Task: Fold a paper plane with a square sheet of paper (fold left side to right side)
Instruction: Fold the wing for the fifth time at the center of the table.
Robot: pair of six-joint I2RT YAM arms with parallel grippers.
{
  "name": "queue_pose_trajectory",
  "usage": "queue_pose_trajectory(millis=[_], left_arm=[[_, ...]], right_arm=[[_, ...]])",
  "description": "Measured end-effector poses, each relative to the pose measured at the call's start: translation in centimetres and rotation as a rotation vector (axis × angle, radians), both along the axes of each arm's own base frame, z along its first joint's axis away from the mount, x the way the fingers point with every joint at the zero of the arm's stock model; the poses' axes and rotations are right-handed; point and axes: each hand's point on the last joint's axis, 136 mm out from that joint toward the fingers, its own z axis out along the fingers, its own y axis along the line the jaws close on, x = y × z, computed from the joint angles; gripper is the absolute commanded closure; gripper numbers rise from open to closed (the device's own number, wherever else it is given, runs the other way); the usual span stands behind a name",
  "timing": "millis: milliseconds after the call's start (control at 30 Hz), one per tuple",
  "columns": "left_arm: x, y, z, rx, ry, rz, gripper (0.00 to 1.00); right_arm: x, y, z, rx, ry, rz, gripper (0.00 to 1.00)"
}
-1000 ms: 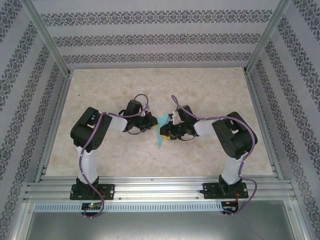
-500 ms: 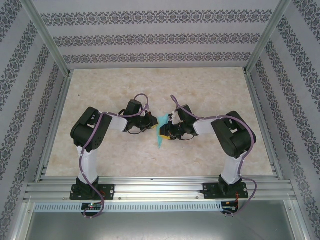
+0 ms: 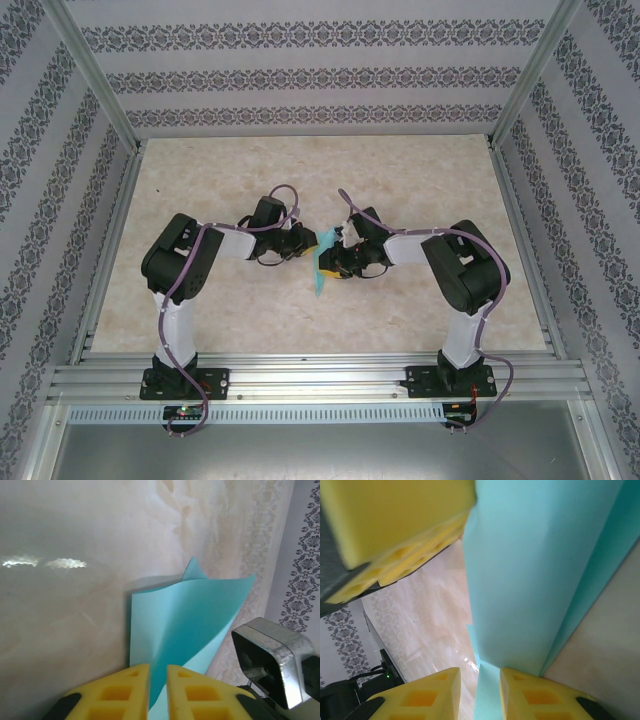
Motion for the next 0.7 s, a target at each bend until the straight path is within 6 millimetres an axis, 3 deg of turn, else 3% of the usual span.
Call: queue_pose_trajectory(millis=[200, 400, 567, 700], left_arm=[[1.2, 2.1, 2.7, 0.012, -0.047, 0.041, 0.70], [2.1, 5.4, 6.7, 0.021, -0.125, 0.105, 0.73], [-1.6, 6.4, 9.3, 0.011, -0.167, 0.091, 0.77], [-6.0, 5.0, 9.1, 0.009, -0.155, 0.021, 0.78]], right_arm=[[-0.1, 0.0, -0.1, -0.006, -0.001, 0.009, 0.72], [-0.1, 0.0, -0.1, -0.006, -0.001, 0.009, 0.72], [0.0, -0.1, -0.1, -0.008, -0.003, 0.007, 0.72], [0.0, -0.1, -0.1, -0.008, -0.002, 0.007, 0.72]])
